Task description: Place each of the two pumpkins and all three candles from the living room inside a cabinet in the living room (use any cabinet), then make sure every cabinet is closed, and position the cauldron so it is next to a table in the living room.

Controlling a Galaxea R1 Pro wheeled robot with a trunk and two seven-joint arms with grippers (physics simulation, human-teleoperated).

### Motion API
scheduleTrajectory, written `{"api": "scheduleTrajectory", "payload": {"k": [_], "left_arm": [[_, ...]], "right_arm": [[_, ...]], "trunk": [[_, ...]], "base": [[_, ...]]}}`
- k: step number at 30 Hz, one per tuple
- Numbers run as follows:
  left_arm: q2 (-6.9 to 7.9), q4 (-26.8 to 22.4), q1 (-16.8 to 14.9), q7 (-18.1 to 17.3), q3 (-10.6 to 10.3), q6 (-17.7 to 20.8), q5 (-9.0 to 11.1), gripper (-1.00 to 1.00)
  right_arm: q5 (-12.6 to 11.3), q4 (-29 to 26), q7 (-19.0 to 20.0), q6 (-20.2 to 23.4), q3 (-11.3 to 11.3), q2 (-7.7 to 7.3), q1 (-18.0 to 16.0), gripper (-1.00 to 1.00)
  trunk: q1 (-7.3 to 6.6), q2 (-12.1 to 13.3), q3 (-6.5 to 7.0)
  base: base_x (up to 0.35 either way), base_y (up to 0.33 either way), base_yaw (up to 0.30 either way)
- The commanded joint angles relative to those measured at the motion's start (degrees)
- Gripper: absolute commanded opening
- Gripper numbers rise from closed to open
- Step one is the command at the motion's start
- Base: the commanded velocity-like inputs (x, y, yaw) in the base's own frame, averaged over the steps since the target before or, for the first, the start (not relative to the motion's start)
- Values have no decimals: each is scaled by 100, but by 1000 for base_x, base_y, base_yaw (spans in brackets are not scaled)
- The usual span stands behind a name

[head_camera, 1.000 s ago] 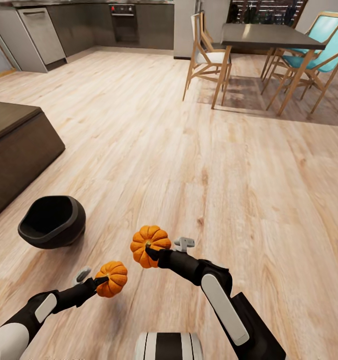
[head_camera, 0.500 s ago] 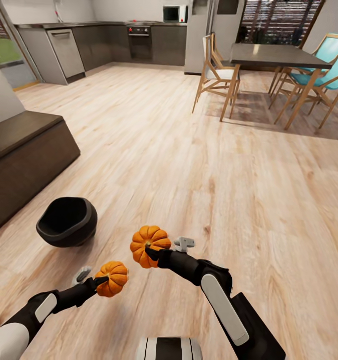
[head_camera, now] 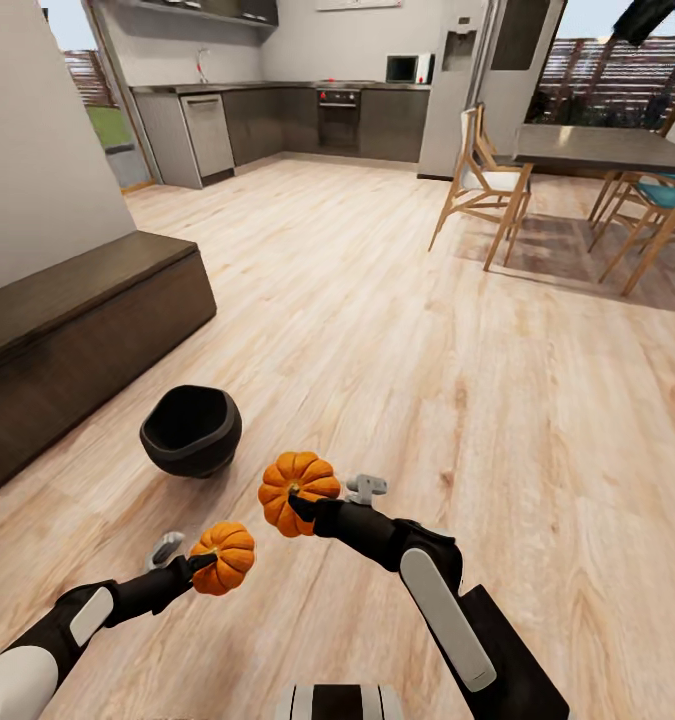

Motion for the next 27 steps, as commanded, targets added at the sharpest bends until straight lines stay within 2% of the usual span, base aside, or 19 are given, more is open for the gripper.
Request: {"api": "scheduleTrajectory", "payload": {"k": [1, 5, 14, 27], "left_arm": [[-1, 0, -3, -9, 27, 47, 33, -100], [-1, 0, -3, -15, 26, 49, 35, -100], [17, 0, -3, -25, 28, 49, 36, -100], [48, 0, -3, -25, 28, 49, 36, -100]], "right_arm": [[-84, -8, -52, 10, 3, 1, -3, -100], [-84, -8, -52, 10, 3, 1, -3, -100], [-84, -8, -52, 10, 3, 1, -3, -100], [-84, 1, -52, 10, 3, 1, -3, -100]], "trunk": [[-4, 0, 19], [-14, 5, 107], [-37, 17, 307], [-71, 35, 595]], "base": [[0, 0, 284], [-54, 0, 285], [-217, 0, 285], [-15, 0, 285]]}}
